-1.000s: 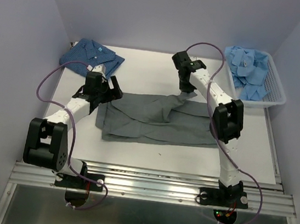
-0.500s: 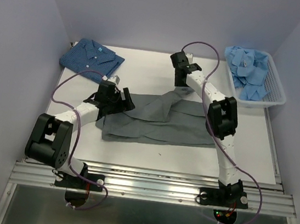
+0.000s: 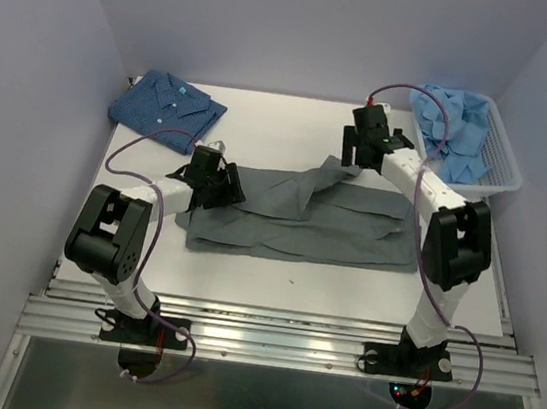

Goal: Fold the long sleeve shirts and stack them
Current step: Fold the shirt

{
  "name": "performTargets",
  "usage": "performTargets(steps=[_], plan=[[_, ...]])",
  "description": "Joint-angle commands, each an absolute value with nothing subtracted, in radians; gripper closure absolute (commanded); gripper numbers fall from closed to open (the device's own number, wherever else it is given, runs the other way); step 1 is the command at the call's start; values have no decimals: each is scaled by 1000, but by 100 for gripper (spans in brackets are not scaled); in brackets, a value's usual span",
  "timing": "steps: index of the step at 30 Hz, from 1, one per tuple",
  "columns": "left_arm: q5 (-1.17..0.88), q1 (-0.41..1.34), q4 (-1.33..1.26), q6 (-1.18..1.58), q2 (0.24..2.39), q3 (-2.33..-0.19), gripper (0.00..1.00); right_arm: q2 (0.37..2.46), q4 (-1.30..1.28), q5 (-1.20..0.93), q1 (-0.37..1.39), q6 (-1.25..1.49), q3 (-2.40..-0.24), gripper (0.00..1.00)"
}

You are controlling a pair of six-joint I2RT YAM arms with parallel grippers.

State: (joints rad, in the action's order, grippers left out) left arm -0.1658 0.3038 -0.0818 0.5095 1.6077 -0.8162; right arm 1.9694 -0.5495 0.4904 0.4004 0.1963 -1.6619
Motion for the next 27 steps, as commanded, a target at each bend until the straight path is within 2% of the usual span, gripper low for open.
performTargets(steps=[1, 2, 3, 5, 6, 8, 11, 15, 18, 22, 27], plan=[[-127, 307, -54, 495, 1644, -877, 35, 1823, -463, 462, 382, 153, -1496, 0], [-123, 307, -48, 495, 1655, -884, 36, 1803, -447, 450, 382, 147, -1426, 0], [-121, 307, -45, 494, 1660, -894, 45, 1777, -445, 418, 382, 134, -1401, 0], [-98, 305, -31, 489, 1666, -905, 47, 1752, -405, 368, 382, 42, -1323, 0], [-89, 305, -26, 486, 1673, -920, 50, 1726, -387, 268, 382, -12, -1296, 0], [-71, 301, -11, 474, 1681, -940, 50, 1713, -344, 163, 382, -142, -1255, 0], [-58, 298, -3, 468, 1695, -972, 51, 1765, -322, 86, 382, -172, -1265, 0], [-51, 291, 23, 468, 1694, -986, 51, 1929, -304, 77, 382, -129, -1449, 0], [-43, 288, 28, 471, 1690, -991, 51, 2080, -265, 161, 382, -52, -1598, 0], [-26, 288, 32, 482, 1692, -992, 51, 2232, -258, 261, 382, -3, -1915, 0], [-15, 284, 46, 489, 1698, -1011, 51, 2350, -281, 288, 382, -11, -2051, 0]])
